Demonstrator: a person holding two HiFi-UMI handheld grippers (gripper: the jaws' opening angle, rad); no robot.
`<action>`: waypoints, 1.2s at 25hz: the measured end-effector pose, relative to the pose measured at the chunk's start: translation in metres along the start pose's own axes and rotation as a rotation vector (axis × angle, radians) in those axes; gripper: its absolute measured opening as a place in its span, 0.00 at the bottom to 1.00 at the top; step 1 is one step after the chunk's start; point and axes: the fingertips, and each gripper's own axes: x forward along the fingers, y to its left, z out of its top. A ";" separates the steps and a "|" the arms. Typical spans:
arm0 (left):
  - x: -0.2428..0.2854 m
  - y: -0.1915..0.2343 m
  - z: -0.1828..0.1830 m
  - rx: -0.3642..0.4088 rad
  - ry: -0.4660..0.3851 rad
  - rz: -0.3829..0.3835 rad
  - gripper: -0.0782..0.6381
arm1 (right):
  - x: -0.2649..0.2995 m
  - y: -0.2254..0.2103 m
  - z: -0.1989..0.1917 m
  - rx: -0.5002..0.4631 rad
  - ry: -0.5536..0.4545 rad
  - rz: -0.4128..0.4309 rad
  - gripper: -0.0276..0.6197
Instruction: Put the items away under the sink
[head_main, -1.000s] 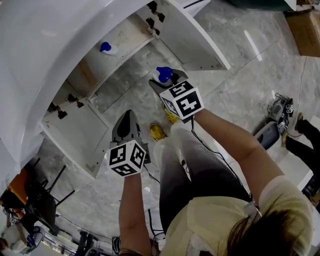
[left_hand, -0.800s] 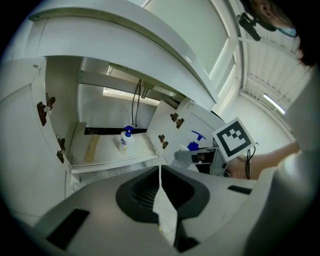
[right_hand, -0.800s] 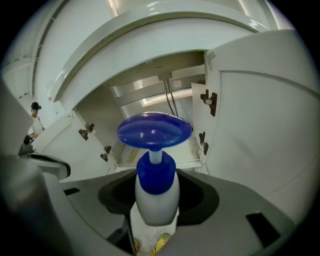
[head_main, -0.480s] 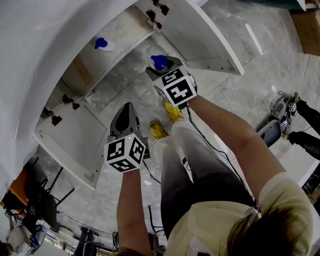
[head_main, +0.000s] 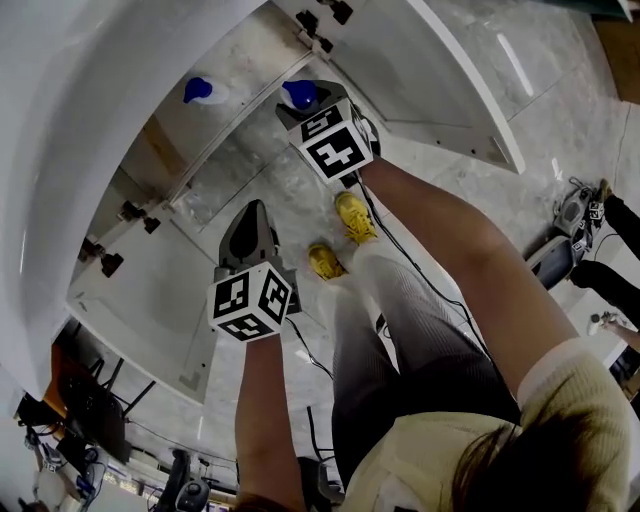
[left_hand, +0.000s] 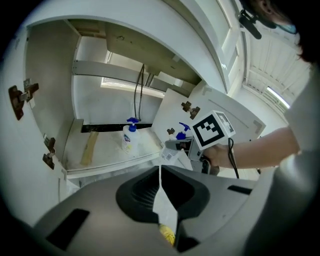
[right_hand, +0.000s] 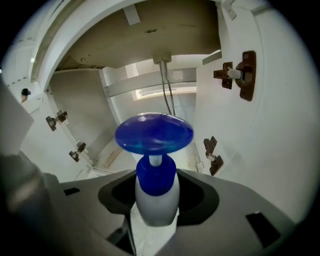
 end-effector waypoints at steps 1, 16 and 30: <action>0.005 0.002 0.000 0.002 0.001 0.002 0.18 | 0.007 -0.004 0.002 0.002 -0.006 -0.008 0.38; 0.060 0.022 0.020 0.052 -0.060 -0.020 0.17 | 0.070 -0.029 0.024 -0.094 -0.091 -0.056 0.38; 0.094 0.068 0.020 0.084 -0.107 0.050 0.18 | 0.119 -0.033 0.030 -0.126 -0.129 -0.077 0.38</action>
